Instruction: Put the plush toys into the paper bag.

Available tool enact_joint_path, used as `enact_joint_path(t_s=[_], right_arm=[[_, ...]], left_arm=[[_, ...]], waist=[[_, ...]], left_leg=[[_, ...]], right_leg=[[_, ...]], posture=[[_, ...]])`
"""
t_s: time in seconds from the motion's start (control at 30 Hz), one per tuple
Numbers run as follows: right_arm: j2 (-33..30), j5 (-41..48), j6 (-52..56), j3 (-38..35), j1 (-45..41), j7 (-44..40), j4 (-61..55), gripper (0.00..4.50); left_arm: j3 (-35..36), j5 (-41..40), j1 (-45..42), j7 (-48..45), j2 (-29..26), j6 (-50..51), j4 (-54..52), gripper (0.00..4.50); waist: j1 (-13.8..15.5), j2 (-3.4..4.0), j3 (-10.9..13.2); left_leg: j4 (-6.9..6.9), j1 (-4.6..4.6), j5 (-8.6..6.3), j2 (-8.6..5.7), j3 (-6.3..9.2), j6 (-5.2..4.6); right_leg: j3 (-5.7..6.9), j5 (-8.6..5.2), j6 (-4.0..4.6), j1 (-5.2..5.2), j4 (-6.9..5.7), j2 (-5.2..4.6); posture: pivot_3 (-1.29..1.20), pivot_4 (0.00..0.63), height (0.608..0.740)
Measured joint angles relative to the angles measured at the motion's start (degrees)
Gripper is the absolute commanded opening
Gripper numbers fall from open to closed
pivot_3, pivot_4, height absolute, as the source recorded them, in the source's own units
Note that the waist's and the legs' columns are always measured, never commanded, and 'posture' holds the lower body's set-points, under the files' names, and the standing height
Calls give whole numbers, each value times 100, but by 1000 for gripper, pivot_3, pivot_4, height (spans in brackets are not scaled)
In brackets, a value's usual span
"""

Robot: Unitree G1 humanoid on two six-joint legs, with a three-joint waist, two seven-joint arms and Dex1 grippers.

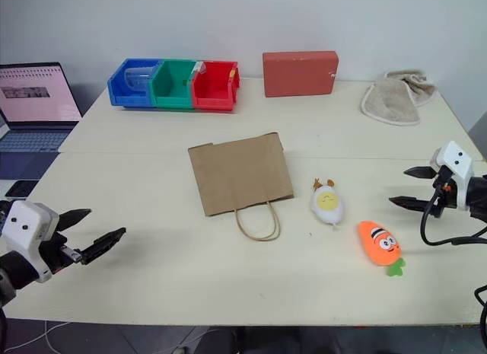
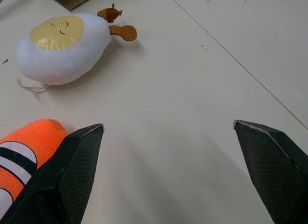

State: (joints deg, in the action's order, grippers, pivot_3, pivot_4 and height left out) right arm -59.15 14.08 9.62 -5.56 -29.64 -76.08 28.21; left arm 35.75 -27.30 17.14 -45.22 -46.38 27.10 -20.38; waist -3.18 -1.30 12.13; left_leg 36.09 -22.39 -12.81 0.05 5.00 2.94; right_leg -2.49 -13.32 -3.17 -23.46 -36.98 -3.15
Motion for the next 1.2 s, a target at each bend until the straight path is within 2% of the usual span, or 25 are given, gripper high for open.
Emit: enact_joint_path(t_s=[0.37,0.53,0.87,1.03,1.2], right_arm=[[9,2,97,-1,-2,130,-103,4500],[53,2,98,-1,-7,138,-103,4500],[88,-1,82,-1,-48,245,-114,4500],[90,-1,76,-1,-48,243,-150,4500],[92,17,84,-2,1,233,-412,4500]], left_arm=[[0,-42,-158,-65,-1,72,-36,4432],[1,-65,-215,-166,161,-287,-2,4432],[1,74,-166,-313,151,-637,77,4432],[31,-149,-96,-476,112,-392,90,4432],[-52,28,-96,-519,96,-545,-49,4432]], waist=[[-1,0,0],[2,0,0],[0,-1,-1],[-4,0,-1],[-2,0,-1]], left_leg=[[0,5,0,2,-8,0],[1,5,0,2,-14,0],[1,7,0,3,-17,0],[1,8,0,4,-17,0],[1,8,0,4,-18,0]], right_leg=[[-6,4,-6,-1,-2,1],[-10,4,-6,0,0,0],[-12,6,-7,0,0,1],[-12,6,-8,-1,-2,1],[-13,7,-9,0,-2,1]], posture=[[0,150,740],[0,150,740],[0,150,740],[0,150,740],[0,150,740]])
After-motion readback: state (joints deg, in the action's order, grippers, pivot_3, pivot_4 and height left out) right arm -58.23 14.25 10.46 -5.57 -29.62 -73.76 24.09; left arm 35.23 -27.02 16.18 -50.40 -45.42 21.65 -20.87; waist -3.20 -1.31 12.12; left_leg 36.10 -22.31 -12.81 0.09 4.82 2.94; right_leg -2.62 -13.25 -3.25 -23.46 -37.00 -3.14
